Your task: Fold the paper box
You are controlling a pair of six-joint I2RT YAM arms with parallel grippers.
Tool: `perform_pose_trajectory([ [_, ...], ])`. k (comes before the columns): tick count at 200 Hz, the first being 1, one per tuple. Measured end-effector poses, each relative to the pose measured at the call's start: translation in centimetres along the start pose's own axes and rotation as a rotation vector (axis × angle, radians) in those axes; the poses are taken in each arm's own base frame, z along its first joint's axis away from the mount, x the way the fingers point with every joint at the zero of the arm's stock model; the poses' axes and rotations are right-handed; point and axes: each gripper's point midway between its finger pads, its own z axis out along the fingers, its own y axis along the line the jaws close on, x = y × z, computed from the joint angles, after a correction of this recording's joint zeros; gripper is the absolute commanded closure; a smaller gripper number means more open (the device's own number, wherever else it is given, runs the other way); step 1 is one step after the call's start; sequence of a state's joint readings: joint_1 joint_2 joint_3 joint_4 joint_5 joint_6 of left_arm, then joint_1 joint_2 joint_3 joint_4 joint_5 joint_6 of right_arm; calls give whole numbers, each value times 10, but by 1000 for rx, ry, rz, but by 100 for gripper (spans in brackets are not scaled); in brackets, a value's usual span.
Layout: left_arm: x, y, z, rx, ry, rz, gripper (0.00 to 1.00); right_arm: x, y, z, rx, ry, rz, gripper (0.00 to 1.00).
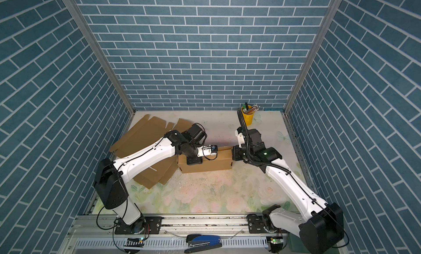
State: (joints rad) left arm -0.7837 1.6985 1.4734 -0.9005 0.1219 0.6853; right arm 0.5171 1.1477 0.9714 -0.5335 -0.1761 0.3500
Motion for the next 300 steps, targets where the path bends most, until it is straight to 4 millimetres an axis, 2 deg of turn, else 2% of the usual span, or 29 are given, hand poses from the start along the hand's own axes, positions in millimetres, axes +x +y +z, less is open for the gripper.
perform_pose_trajectory([
  [39, 0, 0, 0, -2, 0, 0, 48, 0, 0, 0, 2, -7, -11, 100],
  [131, 4, 13, 0, -65, 28, 1, 31, 1, -2, 2, 10, -4, -11, 100],
  [164, 3, 16, -7, -82, 13, -6, 26, 1, -3, 2, 14, -5, -11, 100],
  [183, -2, 17, -25, -111, -28, -12, 25, 1, -3, 2, 15, -5, -11, 100],
  [194, -7, 19, -41, -141, -70, -22, 25, 1, -3, 2, 17, -4, -11, 100],
  [215, -16, 26, -84, -237, -179, -66, 25, 1, -4, 2, 22, -2, -10, 100],
  [229, -14, 31, -113, -297, -249, -130, 27, 2, -5, 2, 25, -1, -10, 100],
  [245, 2, 38, -143, -346, -314, -250, 33, 2, -6, 2, 29, 1, -9, 100],
  [261, 29, 43, -163, -372, -360, -400, 37, 3, -6, 2, 32, 2, -9, 100],
  [281, 59, 38, -170, -350, -383, -552, 39, 3, -6, 1, 33, 4, -8, 100],
  [300, 75, 21, -162, -282, -390, -662, 39, 3, -6, 1, 33, 4, -8, 100],
])
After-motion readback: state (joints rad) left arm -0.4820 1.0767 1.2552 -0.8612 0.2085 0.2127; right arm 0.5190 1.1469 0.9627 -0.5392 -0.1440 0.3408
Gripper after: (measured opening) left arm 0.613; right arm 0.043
